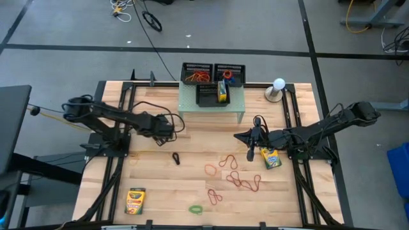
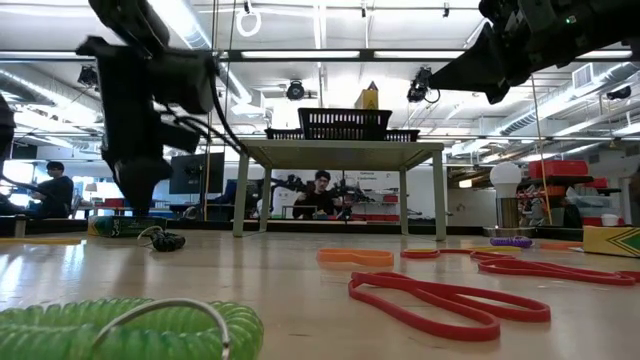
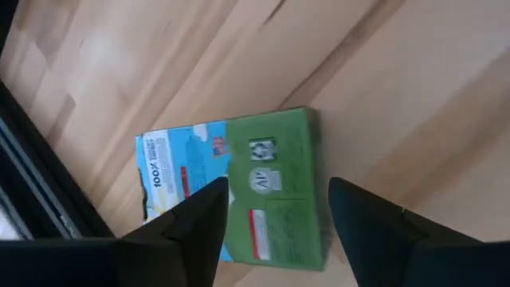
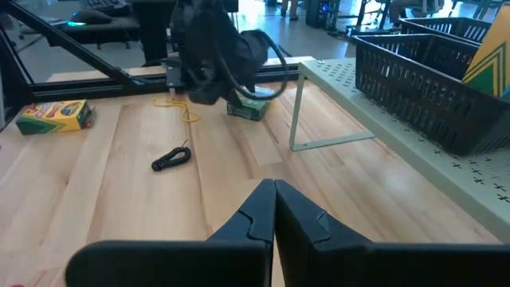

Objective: Pick & Place Office Desk Supplies
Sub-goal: Put the yellow crayon box into the bottom black bin

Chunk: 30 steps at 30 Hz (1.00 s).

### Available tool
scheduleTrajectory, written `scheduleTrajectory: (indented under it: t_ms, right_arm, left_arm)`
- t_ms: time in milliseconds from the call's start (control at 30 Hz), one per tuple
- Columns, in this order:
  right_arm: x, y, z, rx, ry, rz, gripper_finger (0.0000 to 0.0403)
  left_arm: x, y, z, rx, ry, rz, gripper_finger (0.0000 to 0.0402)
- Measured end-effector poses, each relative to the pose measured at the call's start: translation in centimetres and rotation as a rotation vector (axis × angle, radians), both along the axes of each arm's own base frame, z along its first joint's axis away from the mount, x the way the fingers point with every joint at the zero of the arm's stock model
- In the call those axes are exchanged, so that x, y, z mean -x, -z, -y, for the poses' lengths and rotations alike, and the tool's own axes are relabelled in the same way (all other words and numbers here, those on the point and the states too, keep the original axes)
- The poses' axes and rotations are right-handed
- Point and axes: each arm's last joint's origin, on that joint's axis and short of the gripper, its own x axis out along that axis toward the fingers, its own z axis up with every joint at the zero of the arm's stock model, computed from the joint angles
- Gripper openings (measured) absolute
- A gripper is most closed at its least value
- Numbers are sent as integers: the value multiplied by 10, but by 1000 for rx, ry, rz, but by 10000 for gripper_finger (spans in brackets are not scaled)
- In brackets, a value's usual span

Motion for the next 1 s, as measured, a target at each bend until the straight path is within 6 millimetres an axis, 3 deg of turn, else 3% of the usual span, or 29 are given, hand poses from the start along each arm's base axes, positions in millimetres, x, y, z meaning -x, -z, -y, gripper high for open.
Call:
scheduleTrajectory:
  t_ms: [200,500,733,1000]
  right_arm:
    - [0,0,0,-1,0,-1,9]
    - [0,0,0,-1,0,-1,9]
    - [0,0,0,2,0,-2,9]
    - [0,0,0,1,0,-2,9]
  left_arm:
    - [-2,10,-4,7,-15,-55,175]
    - [-3,11,8,61,69,-84,15]
    - [-9,-6,35,88,201,-98,4]
    - [-20,-41,91,98,439,30,5]
